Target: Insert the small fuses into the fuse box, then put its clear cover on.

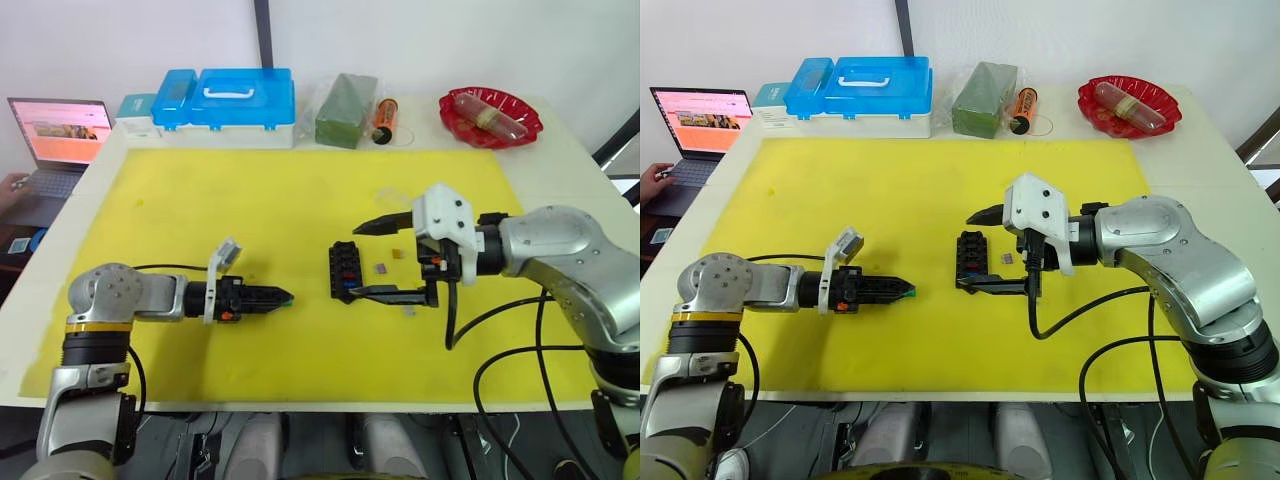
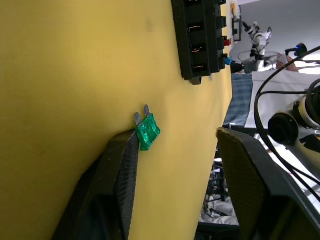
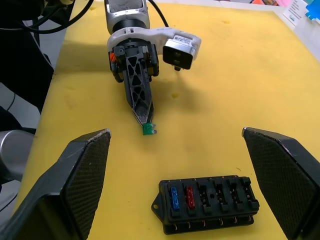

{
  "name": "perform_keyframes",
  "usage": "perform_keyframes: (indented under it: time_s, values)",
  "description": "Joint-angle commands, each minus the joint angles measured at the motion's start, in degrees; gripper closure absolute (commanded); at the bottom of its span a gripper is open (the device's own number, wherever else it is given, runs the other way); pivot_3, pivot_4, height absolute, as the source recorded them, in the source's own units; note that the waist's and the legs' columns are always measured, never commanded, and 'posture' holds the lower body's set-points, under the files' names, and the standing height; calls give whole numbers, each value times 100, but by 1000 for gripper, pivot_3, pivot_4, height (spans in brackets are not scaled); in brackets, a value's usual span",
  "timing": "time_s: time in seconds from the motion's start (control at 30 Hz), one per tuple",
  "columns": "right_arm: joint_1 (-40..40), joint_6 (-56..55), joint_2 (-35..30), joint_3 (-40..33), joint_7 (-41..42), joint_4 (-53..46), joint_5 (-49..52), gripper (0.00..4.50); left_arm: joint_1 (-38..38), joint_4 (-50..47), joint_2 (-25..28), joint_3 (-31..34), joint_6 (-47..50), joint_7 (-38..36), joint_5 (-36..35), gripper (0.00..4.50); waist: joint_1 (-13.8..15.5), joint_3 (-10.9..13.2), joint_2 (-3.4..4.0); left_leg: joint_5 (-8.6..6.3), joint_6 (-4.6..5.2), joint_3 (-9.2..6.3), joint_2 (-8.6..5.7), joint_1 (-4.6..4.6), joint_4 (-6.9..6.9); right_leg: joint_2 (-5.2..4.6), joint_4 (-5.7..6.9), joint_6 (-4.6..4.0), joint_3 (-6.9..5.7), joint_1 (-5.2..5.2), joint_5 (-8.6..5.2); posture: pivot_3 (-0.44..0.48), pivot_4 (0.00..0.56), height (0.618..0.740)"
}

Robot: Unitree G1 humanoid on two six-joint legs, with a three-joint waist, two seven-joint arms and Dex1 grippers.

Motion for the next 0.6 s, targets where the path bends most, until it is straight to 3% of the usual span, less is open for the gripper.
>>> perform_keyframes:
  time_s: [0.03,0.43,0.53,0.6]
  values:
    - [-105,-88,-34,-119,44,-15,24,0,30,-48,-67,109,40,96,99,1748,0,0,0,0,0,0,0,0,0,0,0,0,0,0,0,0,150,740]
    - [-60,-52,-57,-138,39,-106,40,0,217,119,-51,57,-405,-110,632,1748,-5,0,1,0,-1,3,-1,6,-1,1,0,-4,-1,3,-2,0,150,740]
    - [-65,-52,-68,-126,51,-117,40,0,231,129,-81,71,-470,-103,709,2359,-9,0,0,0,0,2,-1,7,-1,1,1,-5,-1,4,-2,0,150,740]
    - [-93,-49,-66,-114,57,-110,40,0,260,79,-104,39,-481,-111,745,3037,-9,0,1,0,-1,1,0,7,-1,2,1,-4,-1,4,-2,0,150,740]
